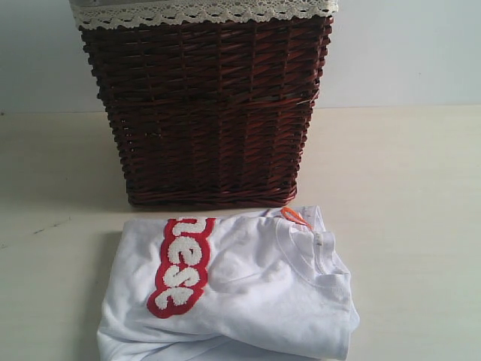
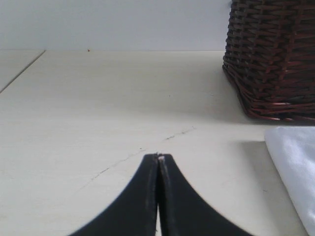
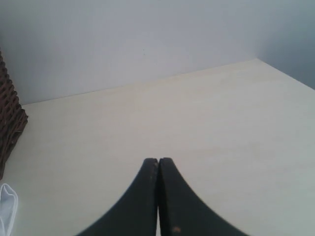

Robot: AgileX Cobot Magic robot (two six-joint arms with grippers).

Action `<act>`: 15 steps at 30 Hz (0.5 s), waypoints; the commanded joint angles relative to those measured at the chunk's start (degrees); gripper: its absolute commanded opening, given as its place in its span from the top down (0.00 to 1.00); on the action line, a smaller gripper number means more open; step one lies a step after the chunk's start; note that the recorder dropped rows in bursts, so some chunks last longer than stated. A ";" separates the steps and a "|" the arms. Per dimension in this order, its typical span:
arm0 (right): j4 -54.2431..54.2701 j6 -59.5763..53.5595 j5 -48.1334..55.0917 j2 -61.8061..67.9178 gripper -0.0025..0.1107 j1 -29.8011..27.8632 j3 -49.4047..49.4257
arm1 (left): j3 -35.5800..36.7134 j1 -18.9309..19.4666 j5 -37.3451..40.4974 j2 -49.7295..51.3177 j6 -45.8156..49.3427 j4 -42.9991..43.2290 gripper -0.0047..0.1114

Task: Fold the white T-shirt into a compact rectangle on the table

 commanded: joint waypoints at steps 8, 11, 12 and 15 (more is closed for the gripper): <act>5.13 -7.88 1.50 -0.33 0.98 -0.15 1.30 | 0.00 0.20 -0.33 -0.34 -0.33 0.05 0.96; 11.80 -19.53 1.62 -0.33 0.98 -0.15 1.30 | 0.00 0.20 -0.33 -0.34 -0.33 0.05 0.96; 12.85 -21.83 1.62 -0.33 0.98 -0.15 1.30 | 0.00 0.20 -0.33 -0.34 -0.33 0.05 0.96; 13.35 -22.57 1.62 -0.33 0.98 -0.15 1.45 | 0.00 0.20 -0.33 -0.34 -0.33 0.05 0.96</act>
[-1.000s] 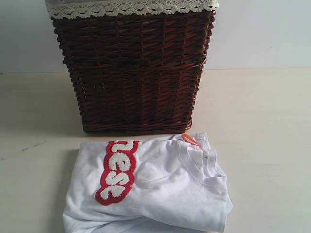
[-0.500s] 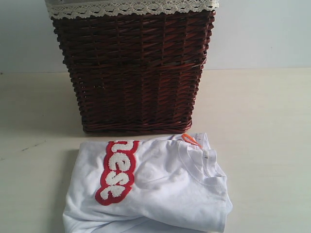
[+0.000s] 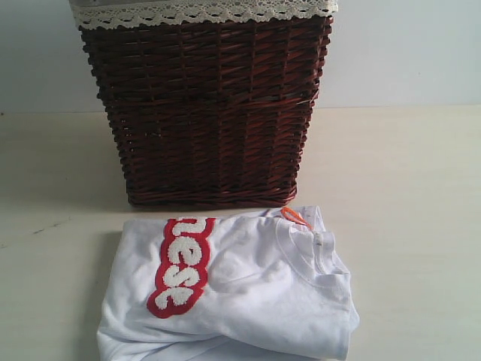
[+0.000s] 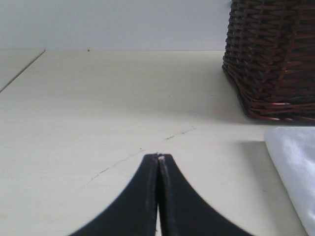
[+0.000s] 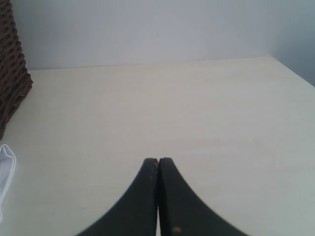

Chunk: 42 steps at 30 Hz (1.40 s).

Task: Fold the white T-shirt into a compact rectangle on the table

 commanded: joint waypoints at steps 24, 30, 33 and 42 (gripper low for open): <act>3.09 -4.02 1.69 -3.67 0.98 -0.15 0.51 | 0.00 0.20 -0.35 -0.34 -0.33 0.05 0.96; 3.09 -4.02 1.69 -3.67 0.98 -0.15 0.51 | 0.00 0.20 -0.35 -0.34 -0.33 0.05 0.96; 3.09 -4.02 1.69 -3.67 0.98 -0.15 0.51 | 0.00 0.20 -0.35 -0.34 -0.33 0.05 0.96; 3.09 -4.02 1.69 -3.67 0.98 -0.15 0.51 | 0.00 -1.89 -0.35 -0.34 -0.33 0.05 0.96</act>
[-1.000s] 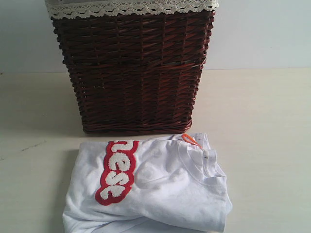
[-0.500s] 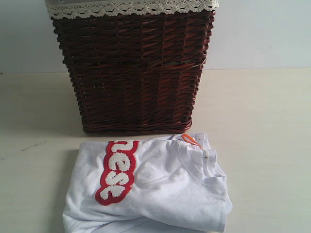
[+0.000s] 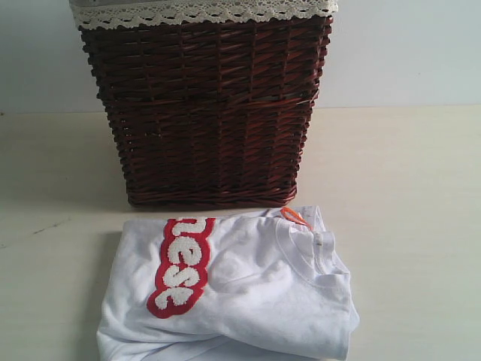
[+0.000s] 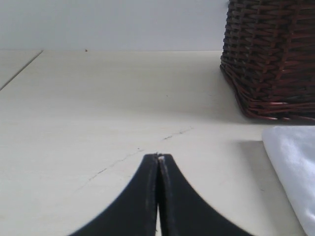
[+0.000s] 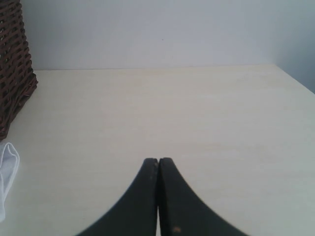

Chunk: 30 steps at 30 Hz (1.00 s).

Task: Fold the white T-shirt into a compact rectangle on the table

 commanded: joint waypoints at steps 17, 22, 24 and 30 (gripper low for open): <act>0.18 0.12 -0.33 -0.36 0.98 -0.15 0.25 | 0.00 -4.84 -0.35 -0.34 -0.33 0.05 0.96; 0.18 0.12 -0.33 -0.36 0.98 -0.15 0.25 | 0.00 -4.84 -0.35 -0.34 -0.33 0.05 0.96; 0.18 0.12 -0.33 -0.36 0.98 -0.15 0.25 | 0.00 -4.84 -0.35 -0.34 -0.33 0.05 0.96; 0.30 0.09 -0.33 -0.36 0.98 -0.15 0.25 | 0.00 -4.84 -0.35 -0.34 -0.33 0.05 0.96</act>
